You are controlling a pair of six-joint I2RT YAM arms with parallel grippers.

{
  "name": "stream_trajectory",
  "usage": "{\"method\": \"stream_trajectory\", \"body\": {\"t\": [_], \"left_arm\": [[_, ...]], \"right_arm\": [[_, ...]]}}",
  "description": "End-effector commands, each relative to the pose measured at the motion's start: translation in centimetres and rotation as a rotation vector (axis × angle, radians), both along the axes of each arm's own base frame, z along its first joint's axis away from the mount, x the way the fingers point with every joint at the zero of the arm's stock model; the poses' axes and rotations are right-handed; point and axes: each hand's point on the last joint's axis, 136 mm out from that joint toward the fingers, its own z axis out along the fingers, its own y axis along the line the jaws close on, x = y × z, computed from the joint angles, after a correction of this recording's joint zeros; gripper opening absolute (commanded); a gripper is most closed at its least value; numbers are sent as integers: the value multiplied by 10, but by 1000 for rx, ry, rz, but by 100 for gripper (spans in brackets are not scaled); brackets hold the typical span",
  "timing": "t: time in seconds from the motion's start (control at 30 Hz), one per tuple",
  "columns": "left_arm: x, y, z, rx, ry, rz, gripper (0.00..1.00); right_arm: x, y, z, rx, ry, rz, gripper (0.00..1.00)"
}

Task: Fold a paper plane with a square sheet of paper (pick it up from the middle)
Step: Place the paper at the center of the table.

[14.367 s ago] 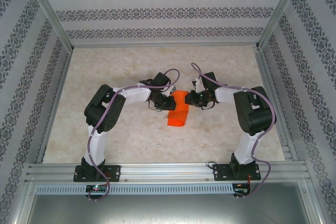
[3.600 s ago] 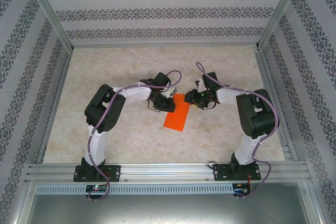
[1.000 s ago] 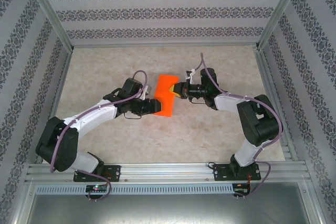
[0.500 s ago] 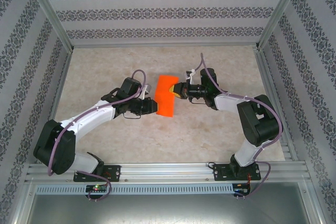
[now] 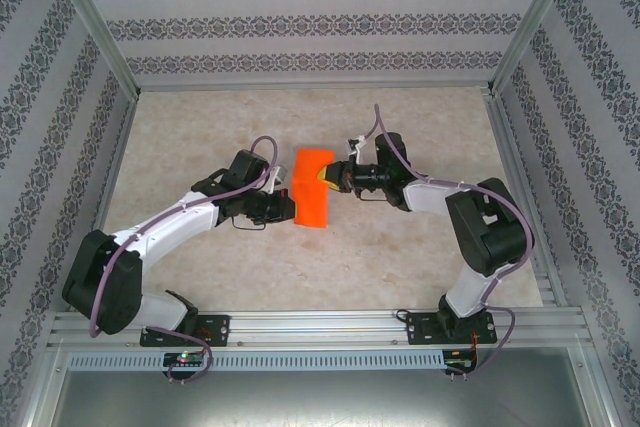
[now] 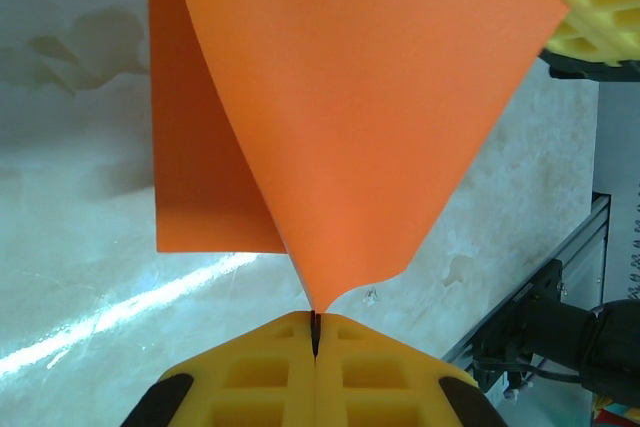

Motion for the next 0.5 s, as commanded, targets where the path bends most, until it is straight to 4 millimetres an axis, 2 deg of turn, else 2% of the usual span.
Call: {"method": "stream_trajectory", "body": {"t": [0.0, 0.47], "left_arm": [[1, -3, -4, -8, 32, -24, 7], [18, -23, -38, -18, 116, -59, 8]], "right_arm": [[3, 7, -5, -5, -31, 34, 0], [4, -9, -64, -214, -7, 66, 3]]}}
